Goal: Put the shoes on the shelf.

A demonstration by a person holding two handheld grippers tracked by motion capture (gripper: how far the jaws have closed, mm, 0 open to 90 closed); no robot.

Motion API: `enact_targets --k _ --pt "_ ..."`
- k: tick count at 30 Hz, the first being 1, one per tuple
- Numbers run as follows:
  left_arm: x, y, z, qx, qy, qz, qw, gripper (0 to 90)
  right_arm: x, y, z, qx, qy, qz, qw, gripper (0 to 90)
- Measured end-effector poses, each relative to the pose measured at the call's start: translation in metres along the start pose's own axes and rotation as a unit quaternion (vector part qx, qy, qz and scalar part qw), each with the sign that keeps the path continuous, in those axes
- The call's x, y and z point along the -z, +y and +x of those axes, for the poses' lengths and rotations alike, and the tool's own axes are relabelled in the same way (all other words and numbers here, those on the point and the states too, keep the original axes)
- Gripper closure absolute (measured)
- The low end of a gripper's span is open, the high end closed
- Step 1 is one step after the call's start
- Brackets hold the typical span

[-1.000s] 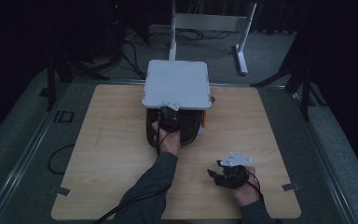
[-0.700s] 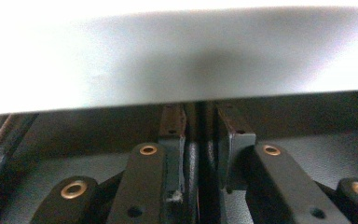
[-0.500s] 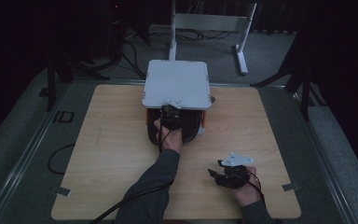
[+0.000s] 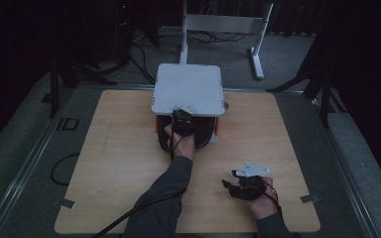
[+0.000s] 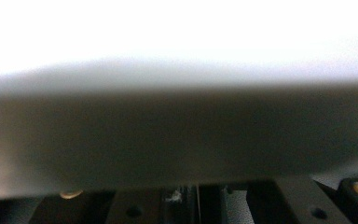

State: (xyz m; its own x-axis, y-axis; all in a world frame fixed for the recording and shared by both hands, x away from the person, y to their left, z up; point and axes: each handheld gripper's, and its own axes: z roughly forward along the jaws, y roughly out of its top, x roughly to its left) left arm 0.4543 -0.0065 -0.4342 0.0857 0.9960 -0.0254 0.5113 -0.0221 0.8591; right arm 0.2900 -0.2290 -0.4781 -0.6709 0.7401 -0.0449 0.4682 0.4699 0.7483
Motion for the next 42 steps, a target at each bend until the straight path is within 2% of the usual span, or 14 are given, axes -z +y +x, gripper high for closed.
enact_targets --k 25,27,28,32,34,35,37,39,42 --pt "-0.011 0.01 -0.003 -0.004 0.003 -0.001 1.0 73.1 0.001 -0.001 -0.001 -0.003 0.0 -0.002 1.0 45.2" --pt "-0.009 0.009 -0.002 -0.002 -0.002 -0.016 0.9999 67.3 0.001 -0.001 -0.001 -0.004 0.0 -0.001 1.0 45.2" --pt "-0.007 0.009 -0.002 0.0 -0.003 -0.026 0.9997 60.3 0.001 -0.001 -0.001 -0.002 0.0 -0.001 1.0 45.2" --pt "-0.004 0.008 0.001 0.002 -0.003 -0.023 0.9997 49.2 0.001 -0.001 0.0 -0.001 0.0 -0.001 1.0 45.2" --pt "-0.002 0.006 0.004 0.007 -0.002 -0.016 0.9998 45.7 0.001 -0.001 0.0 0.0 0.0 -0.001 1.0 45.2" --pt "-0.001 0.006 0.006 0.01 -0.009 -0.011 0.9998 44.4 0.001 -0.001 0.0 -0.001 0.0 -0.001 1.0 45.2" --pt "0.004 0.004 0.008 0.006 -0.009 -0.011 0.9999 41.5 0.0 -0.001 0.001 -0.001 -0.001 0.0 1.0 45.2" --pt "0.009 0.001 0.011 0.01 -0.018 -0.011 0.9997 39.7 0.0 -0.001 0.001 0.0 0.0 0.001 1.0 45.2" --pt "0.018 -0.002 0.015 0.006 -0.027 -0.011 0.9996 39.3 0.0 -0.001 0.001 0.0 0.0 0.001 1.0 45.1"
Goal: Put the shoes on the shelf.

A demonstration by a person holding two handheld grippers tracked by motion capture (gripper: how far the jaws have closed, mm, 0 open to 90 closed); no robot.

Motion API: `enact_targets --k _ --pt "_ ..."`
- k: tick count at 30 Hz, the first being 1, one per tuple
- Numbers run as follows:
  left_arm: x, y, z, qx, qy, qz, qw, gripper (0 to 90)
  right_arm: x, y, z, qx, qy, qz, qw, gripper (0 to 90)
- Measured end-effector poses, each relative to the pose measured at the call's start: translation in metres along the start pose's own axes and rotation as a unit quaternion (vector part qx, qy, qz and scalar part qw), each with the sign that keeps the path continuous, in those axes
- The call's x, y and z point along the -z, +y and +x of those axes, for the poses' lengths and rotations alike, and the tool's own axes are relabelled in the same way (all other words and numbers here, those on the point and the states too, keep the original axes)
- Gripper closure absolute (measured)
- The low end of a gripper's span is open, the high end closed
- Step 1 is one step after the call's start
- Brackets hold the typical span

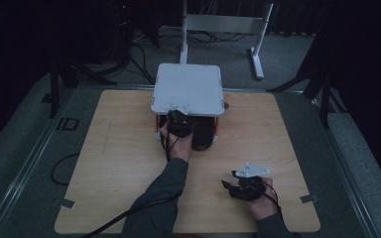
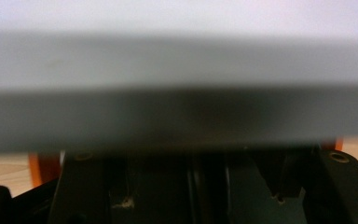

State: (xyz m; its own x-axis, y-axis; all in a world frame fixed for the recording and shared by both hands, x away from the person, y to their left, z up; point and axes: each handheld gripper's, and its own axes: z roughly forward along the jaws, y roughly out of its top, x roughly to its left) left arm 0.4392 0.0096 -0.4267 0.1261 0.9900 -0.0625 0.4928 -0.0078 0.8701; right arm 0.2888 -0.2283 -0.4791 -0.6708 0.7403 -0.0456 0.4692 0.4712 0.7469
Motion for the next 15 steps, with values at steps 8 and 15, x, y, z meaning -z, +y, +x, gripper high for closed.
enact_targets --k 8,15 --pt "0.031 -0.007 0.011 -0.039 -0.025 -0.012 0.9989 38.9 0.0 0.0 0.0 0.0 -0.001 -0.001 1.0 45.1" --pt "0.052 -0.016 0.03 -0.064 -0.045 -0.01 0.9969 38.9 0.0 0.001 0.0 0.001 -0.002 -0.002 1.0 45.1"
